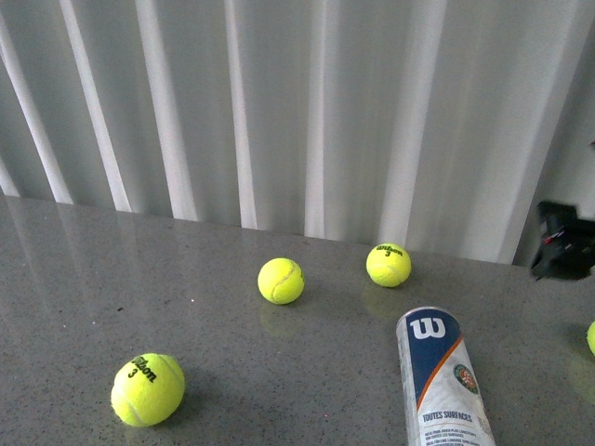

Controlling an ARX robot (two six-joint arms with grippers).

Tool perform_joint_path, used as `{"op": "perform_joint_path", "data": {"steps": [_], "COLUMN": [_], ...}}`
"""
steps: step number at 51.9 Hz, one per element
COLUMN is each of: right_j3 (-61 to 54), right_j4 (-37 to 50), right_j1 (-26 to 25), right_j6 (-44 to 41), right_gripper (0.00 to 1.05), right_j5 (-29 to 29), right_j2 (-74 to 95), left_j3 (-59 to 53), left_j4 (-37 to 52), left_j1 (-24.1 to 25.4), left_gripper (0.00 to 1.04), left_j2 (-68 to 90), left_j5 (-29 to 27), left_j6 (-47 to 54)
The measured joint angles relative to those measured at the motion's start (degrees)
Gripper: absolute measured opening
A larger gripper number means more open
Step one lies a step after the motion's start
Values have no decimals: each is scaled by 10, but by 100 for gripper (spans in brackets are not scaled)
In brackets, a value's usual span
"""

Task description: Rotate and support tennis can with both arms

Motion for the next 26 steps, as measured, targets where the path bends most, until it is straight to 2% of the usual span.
{"op": "perform_joint_path", "data": {"steps": [11,26], "right_j3": [5,-7], "right_j4": [-16,26], "right_j1": [85,94], "right_j6": [43,62], "right_gripper": [98,98], "right_j5": [-23,-29], "right_j2": [59,108], "left_j3": [0,0], "left_j4": [0,0], "left_j1": [0,0], "left_gripper": [98,98], "left_j2": [0,0], "left_j5": [0,0], "left_j6": [0,0]}}
